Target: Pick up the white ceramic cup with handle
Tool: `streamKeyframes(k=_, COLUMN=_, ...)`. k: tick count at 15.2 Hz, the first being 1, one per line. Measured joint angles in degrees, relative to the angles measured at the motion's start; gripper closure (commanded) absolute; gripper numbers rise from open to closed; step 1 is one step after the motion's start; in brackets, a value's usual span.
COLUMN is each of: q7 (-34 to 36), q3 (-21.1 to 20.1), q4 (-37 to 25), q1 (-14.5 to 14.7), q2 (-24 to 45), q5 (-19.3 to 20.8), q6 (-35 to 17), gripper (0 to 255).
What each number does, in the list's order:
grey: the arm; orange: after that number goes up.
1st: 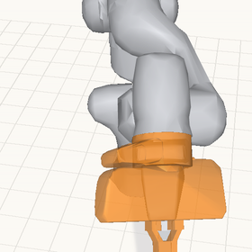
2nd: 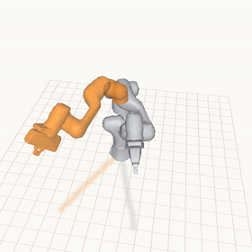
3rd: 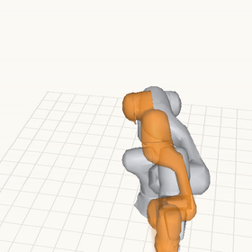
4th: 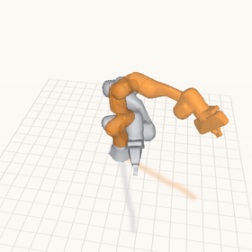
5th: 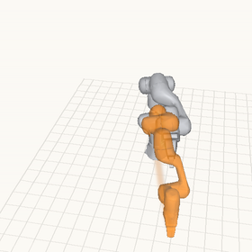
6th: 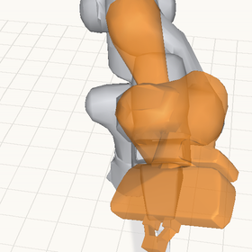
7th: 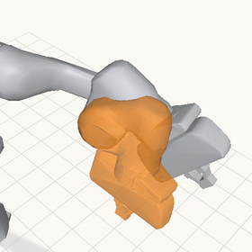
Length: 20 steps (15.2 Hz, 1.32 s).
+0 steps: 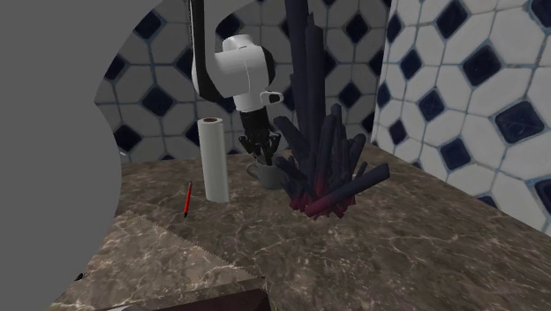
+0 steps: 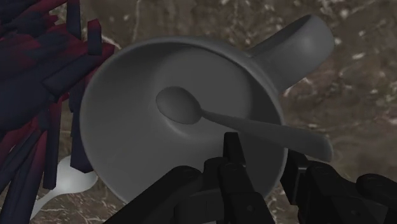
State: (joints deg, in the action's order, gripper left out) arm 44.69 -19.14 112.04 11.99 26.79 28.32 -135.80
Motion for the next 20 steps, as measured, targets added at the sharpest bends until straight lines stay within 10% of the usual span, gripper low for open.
streamKeyframes(k=20, q7=-4.61, q3=-2.53, q4=-1.45, q1=-1.7, q2=-7.19, q5=-5.24, q6=7.88, gripper=255)
